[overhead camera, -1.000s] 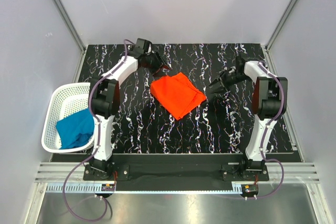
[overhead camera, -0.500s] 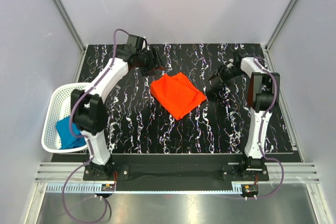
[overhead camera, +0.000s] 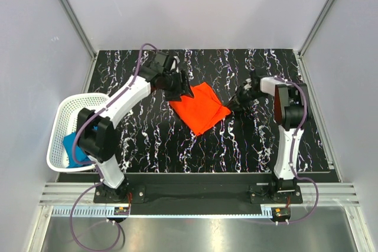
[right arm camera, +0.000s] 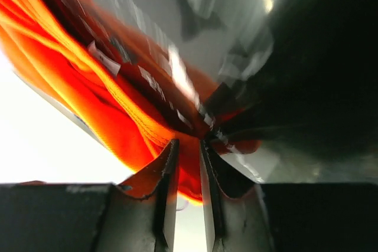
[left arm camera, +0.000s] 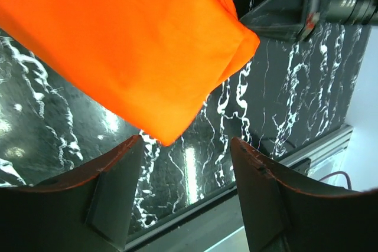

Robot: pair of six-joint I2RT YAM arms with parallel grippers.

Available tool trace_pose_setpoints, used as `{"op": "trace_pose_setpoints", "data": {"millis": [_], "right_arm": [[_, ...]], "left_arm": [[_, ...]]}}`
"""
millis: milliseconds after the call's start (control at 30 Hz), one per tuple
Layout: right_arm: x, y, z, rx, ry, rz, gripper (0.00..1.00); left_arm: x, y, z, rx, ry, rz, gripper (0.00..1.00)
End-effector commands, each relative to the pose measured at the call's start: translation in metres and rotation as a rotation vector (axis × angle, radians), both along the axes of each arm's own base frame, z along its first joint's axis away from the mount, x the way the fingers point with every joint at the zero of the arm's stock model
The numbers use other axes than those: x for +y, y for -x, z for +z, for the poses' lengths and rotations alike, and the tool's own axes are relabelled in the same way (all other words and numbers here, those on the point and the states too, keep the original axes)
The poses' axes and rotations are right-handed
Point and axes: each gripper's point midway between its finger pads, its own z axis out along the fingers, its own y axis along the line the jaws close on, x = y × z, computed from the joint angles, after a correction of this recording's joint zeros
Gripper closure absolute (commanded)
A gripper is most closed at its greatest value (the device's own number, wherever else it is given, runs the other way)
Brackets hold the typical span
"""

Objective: Fold and stack the t-shirts
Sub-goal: Fold the tshirt

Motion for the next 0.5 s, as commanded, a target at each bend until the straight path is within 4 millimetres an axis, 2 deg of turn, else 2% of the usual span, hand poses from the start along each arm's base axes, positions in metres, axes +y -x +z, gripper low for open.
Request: {"op": "trace_pose_setpoints", "data": {"millis": [0,33,67,100,133,167,200,233,267,300,333,467], "right_arm": [[0.021,0.035,0.000,0.028,-0.001,0.023,0.74],[0.026,0.042,0.011,0.010,-0.009,0.030,0.75],[0.033,0.065,0.005,0.052,-0.007,0.047,0.75],[0.039,0.071,0.009,0.033,-0.012,0.061,0.75],[0.040,0.086,0.016,0.025,-0.008,0.069,0.75],[0.043,0.093,0.020,0.019,-0.004,0.066,0.74],[0.036,0.100,0.027,0.003,0.014,0.040,0.69],[0.034,0.103,0.030,-0.010,0.026,0.035,0.63],[0.025,0.101,0.033,-0.028,0.043,0.016,0.59],[0.020,0.100,0.035,-0.046,0.056,0.005,0.57],[0.014,0.098,0.039,-0.068,0.070,-0.008,0.54],[0.007,0.093,0.044,-0.119,0.074,0.025,0.51]], "left_arm": [[-0.016,-0.013,0.011,-0.050,-0.035,0.019,0.35],[-0.021,-0.012,0.007,-0.047,-0.052,0.013,0.35],[-0.024,-0.011,0.003,-0.028,-0.065,0.016,0.35],[-0.027,-0.013,0.006,-0.034,-0.069,0.018,0.36],[-0.031,-0.013,-0.005,-0.015,-0.097,0.013,0.36],[-0.034,-0.015,-0.003,-0.024,-0.105,0.012,0.37],[-0.036,-0.016,-0.010,-0.032,-0.158,0.006,0.37],[-0.036,-0.014,-0.017,-0.030,-0.192,0.009,0.37],[-0.037,-0.016,-0.017,-0.053,-0.224,-0.001,0.37],[-0.030,-0.021,-0.021,-0.080,-0.294,0.031,0.36],[-0.031,-0.017,-0.029,-0.081,-0.339,0.022,0.37],[-0.031,-0.023,-0.039,-0.127,-0.435,0.029,0.40]]}}
